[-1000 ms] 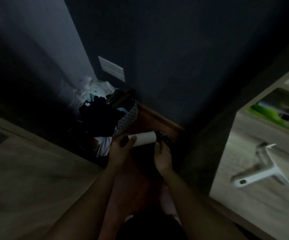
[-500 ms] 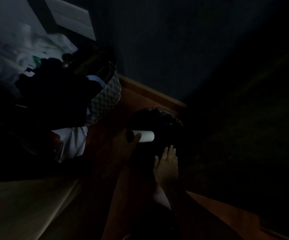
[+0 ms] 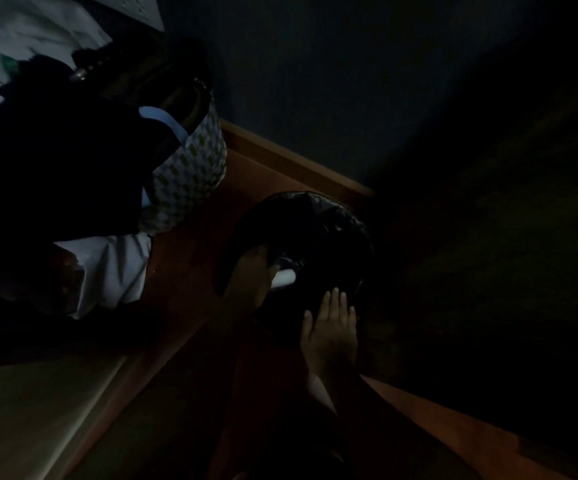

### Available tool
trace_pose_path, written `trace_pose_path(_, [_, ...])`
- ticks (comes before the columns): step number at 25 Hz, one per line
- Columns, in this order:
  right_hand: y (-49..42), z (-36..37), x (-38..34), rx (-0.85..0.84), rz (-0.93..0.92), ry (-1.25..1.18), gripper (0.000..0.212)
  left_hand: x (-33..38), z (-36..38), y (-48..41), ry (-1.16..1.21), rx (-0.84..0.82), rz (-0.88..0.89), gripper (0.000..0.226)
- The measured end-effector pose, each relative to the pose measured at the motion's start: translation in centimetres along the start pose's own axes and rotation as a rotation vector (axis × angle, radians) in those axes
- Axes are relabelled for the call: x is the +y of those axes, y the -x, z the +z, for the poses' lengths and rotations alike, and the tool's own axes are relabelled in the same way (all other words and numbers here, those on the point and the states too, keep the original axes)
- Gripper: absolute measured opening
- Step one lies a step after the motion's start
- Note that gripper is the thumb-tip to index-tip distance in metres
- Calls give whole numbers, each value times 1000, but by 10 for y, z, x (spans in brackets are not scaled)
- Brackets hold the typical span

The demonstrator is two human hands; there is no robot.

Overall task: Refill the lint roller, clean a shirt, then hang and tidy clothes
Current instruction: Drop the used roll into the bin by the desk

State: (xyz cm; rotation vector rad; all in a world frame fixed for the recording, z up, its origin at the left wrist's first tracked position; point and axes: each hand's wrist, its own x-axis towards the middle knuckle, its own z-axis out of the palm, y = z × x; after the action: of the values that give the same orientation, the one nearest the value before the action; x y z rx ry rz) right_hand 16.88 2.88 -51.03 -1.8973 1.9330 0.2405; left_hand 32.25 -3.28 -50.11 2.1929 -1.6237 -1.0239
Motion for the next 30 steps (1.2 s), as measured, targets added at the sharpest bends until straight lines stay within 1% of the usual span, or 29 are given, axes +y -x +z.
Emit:
trace_pose_path(1, [1, -5, -1, 8, -11, 0, 61, 4, -6, 5, 16, -13, -7, 82])
trace_pose_path(2, [5, -16, -6, 3, -26, -12, 63, 10, -17, 13, 18, -13, -9, 85])
trace_pose_path(3, [10, -35, -13, -9, -41, -27, 70, 17, -29, 21, 12, 4, -5, 79])
trace_pose_path(5, [24, -76, -27, -6, -104, -46, 83, 35, -61, 43, 34, 69, 4, 50])
trace_pose_path(6, [32, -100, -35, 17, -129, -70, 83, 47, -82, 57, 73, 101, -1, 43])
trace_pose_path(8, [52, -156, -54, 65, -159, -115, 71, 71, -128, 88, 134, 170, -29, 37])
trace_pose_path(10, [78, -218, -73, 73, -195, -163, 61, 97, -176, 116, 183, 270, -17, 39])
trace_pose_path(12, [111, -287, -90, 128, -229, -225, 58, 133, -229, 151, 143, 320, 35, 38])
trace_pose_path(14, [146, -351, -101, 170, -255, -274, 57, 171, -278, 187, 141, 348, 106, 55])
trace_pose_path(17, [192, -428, -99, 264, -278, -300, 57, 227, -324, 237, 233, 388, 124, 66])
trace_pose_path(18, [206, -445, -94, 299, -276, -302, 57, 243, -331, 249, 241, 390, 141, 64])
trace_pose_path(21, [245, -497, -59, 436, -204, -318, 56, 308, -340, 286, 230, 444, 206, 43])
trace_pose_path(22, [254, -510, -43, 473, -169, -322, 56, 329, -340, 296, 224, 434, 246, 38])
trace_pose_path(26, [283, -539, 35, 588, -22, -329, 67, 395, -315, 316, 254, 338, 401, 36])
trace_pose_path(30, [304, -548, 123, 622, 123, -336, 67, 451, -274, 334, 248, 235, 495, 36])
